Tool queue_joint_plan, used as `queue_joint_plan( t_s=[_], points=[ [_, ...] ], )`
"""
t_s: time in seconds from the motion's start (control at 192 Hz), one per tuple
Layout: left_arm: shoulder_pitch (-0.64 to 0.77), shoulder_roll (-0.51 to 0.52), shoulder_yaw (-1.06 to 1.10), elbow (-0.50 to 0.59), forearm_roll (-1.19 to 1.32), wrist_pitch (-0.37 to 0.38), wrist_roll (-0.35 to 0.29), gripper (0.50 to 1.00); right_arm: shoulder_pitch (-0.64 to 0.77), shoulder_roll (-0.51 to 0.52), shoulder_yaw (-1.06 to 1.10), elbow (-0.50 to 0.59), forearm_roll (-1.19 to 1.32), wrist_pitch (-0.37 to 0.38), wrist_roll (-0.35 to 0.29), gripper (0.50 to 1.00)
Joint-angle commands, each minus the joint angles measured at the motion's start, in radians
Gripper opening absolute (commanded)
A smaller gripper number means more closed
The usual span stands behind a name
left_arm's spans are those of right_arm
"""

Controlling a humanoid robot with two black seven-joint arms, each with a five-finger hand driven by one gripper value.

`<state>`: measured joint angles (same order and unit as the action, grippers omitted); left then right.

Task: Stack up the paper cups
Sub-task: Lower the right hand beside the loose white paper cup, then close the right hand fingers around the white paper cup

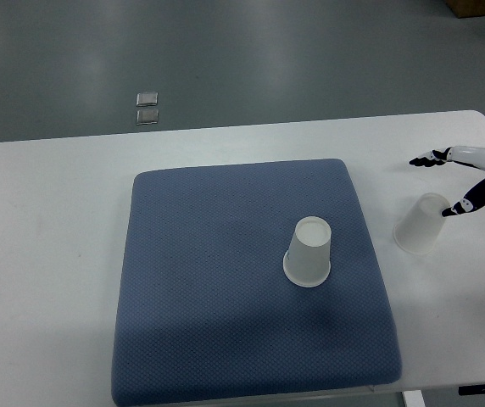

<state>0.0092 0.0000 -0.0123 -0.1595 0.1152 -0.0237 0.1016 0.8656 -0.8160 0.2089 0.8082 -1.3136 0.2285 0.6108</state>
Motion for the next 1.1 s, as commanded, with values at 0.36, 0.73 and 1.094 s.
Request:
queue_joint_plan(
  t_s=[0.36, 0.73, 1.094],
  points=[
    [0.0, 0.0, 0.0, 0.0, 0.0, 0.001, 0.0, 1.0, 0.029, -0.025, -0.023, 0.048, -0.001, 0.009, 0.0, 0.921],
    [0.0, 0.0, 0.0, 0.0, 0.0, 0.001, 0.0, 1.0, 0.044, -0.046, -0.049, 0.101, 0.036, 0.074, 0.0, 0.923],
    [0.0, 0.0, 0.0, 0.0, 0.0, 0.001, 0.0, 1.0, 0.012, -0.035, -0.124, 0.106, 0.025, -0.009, 0.0, 0.921]
  ],
)
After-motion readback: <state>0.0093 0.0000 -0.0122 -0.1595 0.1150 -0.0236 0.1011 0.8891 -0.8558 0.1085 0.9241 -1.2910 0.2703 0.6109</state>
